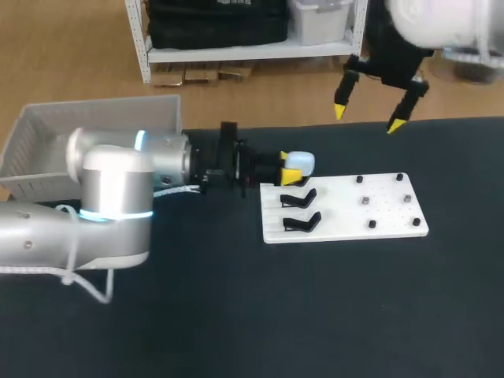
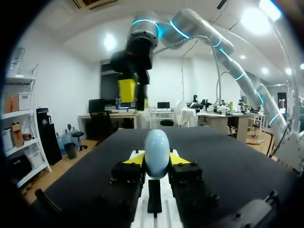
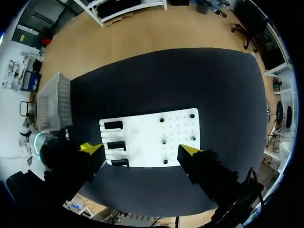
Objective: Pick up each earbud case from the left stands, insert the matching earbuds, close the lid, and place the case in the box.
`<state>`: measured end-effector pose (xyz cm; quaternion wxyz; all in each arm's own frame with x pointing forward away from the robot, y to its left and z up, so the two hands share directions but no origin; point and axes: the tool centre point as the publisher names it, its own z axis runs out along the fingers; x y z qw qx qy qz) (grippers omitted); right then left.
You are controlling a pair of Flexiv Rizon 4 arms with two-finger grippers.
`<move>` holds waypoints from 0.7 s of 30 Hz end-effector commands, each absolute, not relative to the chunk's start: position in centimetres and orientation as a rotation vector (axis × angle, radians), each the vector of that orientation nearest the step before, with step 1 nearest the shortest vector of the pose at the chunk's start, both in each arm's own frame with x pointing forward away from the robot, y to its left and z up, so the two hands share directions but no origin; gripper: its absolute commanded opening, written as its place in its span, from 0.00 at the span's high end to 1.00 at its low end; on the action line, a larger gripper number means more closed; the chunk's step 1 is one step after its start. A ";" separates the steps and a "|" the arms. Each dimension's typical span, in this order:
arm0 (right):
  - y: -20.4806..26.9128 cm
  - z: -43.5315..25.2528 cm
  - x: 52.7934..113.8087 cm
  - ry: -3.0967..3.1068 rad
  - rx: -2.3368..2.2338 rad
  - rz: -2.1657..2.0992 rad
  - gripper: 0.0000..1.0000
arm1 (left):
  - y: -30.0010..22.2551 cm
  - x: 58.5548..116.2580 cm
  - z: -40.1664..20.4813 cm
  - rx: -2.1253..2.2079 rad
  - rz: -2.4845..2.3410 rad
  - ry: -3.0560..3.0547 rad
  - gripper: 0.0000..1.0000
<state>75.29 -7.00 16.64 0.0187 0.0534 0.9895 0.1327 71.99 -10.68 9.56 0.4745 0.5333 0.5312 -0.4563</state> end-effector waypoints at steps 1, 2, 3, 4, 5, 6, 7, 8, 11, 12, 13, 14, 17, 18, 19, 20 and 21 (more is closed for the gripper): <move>-7.4 16.6 73.6 2.907 0.191 0.396 0.00 | -4.8 69.9 12.2 1.237 -1.005 1.412 1.00; -7.4 16.6 73.6 2.907 0.191 0.396 0.00 | -3.6 70.0 12.5 1.224 -0.983 1.439 1.00; -7.4 16.6 73.6 2.907 0.191 0.396 0.00 | -2.5 70.2 12.7 1.210 -0.966 1.463 1.00; -7.4 16.6 73.6 2.907 0.191 0.396 0.00 | -1.3 70.5 12.9 1.190 -0.949 1.495 1.00; -7.4 16.6 73.6 2.907 0.191 0.396 0.00 | -0.2 70.8 13.0 1.163 -0.938 1.524 1.00; -7.4 16.6 73.6 2.907 0.191 0.396 0.00 | 0.9 71.1 13.1 1.138 -0.925 1.555 1.00; -7.4 16.6 73.6 2.907 0.191 0.396 0.00 | 2.0 71.6 13.2 1.115 -0.909 1.586 1.00; -7.4 16.6 73.6 2.907 0.191 0.396 0.00 | 3.1 72.0 13.2 1.091 -0.894 1.611 1.00; -7.4 16.6 73.6 2.907 0.191 0.396 0.00 | 6.3 73.9 13.3 0.957 -0.886 1.708 1.00; -7.4 16.6 73.6 2.907 0.191 0.396 0.00 | 7.4 74.7 13.3 0.914 -0.879 1.742 1.00; -7.4 16.6 73.6 2.907 0.191 0.396 0.00 | 8.5 75.4 13.3 0.873 -0.867 1.775 1.00; -7.4 16.6 73.6 2.907 0.191 0.396 0.00 | 9.2 75.9 13.3 0.850 -0.865 1.791 1.00; -7.4 16.6 73.6 2.907 0.191 0.396 0.00 | 12.3 78.0 13.7 0.771 -0.811 1.848 1.00; -7.4 16.6 73.6 2.907 0.191 0.396 0.00 | 13.4 78.7 13.7 0.740 -0.792 1.870 1.00; -7.4 16.6 73.6 2.907 0.191 0.396 0.00 | 14.5 79.3 13.6 0.714 -0.771 1.893 1.00; -7.4 16.6 73.6 2.907 0.191 0.396 0.00 | 15.5 79.9 13.4 0.694 -0.737 1.925 1.00; -7.4 16.6 73.6 2.907 0.191 0.396 0.00 | 16.4 80.4 13.2 0.661 -0.716 1.952 1.00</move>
